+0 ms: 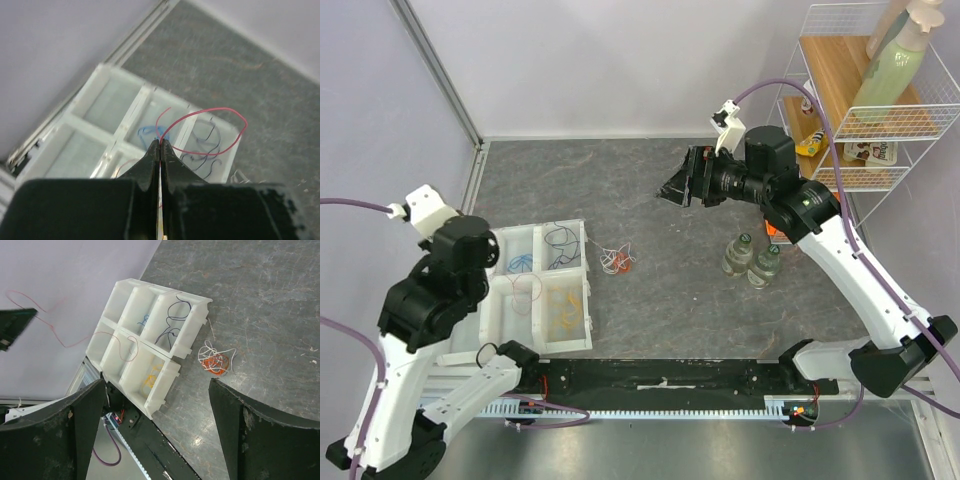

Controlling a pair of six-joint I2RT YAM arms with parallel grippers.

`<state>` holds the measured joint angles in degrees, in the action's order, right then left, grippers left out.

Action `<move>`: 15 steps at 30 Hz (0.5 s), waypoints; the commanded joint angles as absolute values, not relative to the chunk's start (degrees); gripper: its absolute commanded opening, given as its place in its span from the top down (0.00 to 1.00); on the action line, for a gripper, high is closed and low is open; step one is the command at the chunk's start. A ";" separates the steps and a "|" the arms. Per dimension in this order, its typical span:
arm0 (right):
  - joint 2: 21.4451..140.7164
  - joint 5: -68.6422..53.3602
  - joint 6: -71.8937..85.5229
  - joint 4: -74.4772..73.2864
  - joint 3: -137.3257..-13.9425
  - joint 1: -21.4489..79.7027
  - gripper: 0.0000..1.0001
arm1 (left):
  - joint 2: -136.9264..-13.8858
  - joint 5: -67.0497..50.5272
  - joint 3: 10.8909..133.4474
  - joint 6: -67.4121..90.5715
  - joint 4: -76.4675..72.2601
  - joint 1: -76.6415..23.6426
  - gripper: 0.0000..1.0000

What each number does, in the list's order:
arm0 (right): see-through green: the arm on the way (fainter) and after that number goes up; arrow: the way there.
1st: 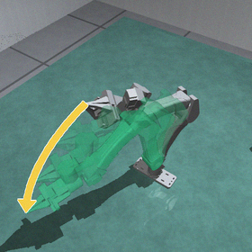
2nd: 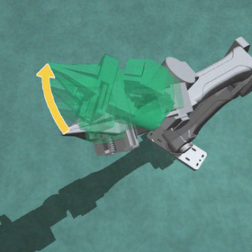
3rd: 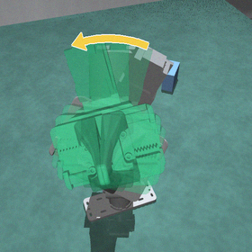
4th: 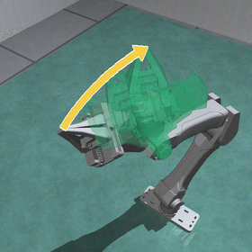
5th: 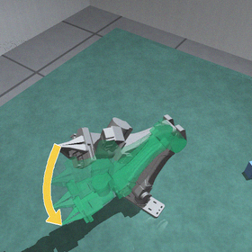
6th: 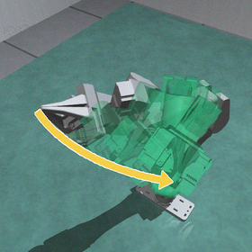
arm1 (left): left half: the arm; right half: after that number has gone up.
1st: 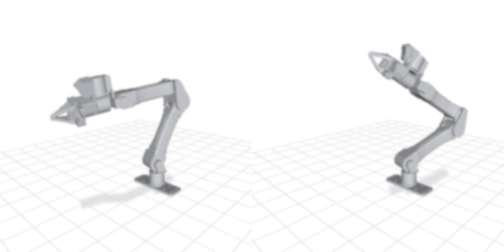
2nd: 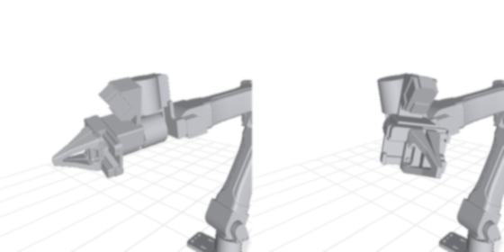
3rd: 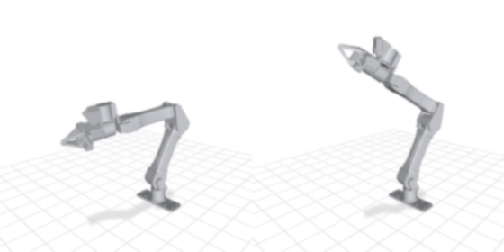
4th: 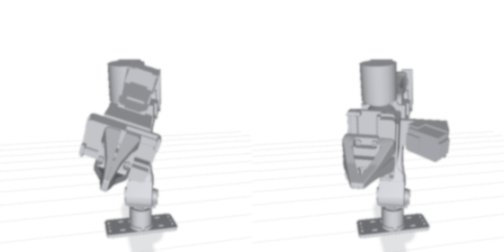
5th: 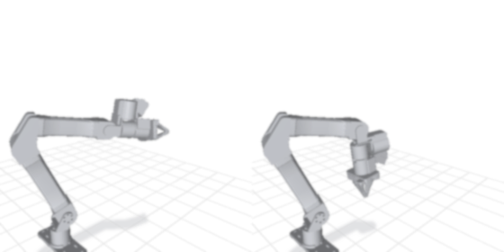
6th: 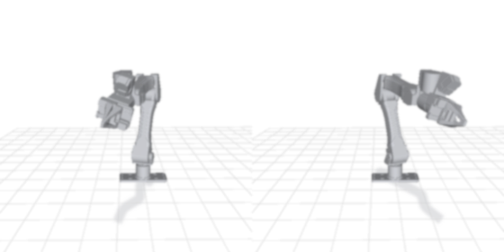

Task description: Untangle the cables

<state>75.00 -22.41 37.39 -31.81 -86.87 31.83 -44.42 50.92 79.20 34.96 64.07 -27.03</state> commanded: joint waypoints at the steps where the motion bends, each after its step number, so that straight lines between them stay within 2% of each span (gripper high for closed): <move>1: 74.00 -23.47 35.95 -30.76 -87.27 31.29 0.08 | -45.09 49.76 70.78 57.61 78.20 -26.98 0.98; 3: 74.18 -23.55 36.04 -30.76 -87.63 31.11 0.08 | -46.22 47.91 66.81 65.88 82.60 -26.90 0.98; 7: 73.83 -23.47 36.12 -30.85 -87.63 30.94 0.08 | -51.58 45.27 61.80 72.67 87.80 -26.63 0.98; 10: 73.48 -23.38 36.39 -31.20 -87.10 30.76 0.08 | -54.58 42.38 59.68 74.26 87.19 -25.67 0.98; 15: 72.25 -22.50 36.74 -31.73 -86.14 30.85 0.08 | -51.34 32.98 53.28 70.94 77.54 -19.53 0.98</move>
<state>74.85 -22.59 37.26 -31.86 -86.74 31.11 -54.96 39.27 56.93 67.22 76.25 -24.27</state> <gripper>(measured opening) 0.918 0.022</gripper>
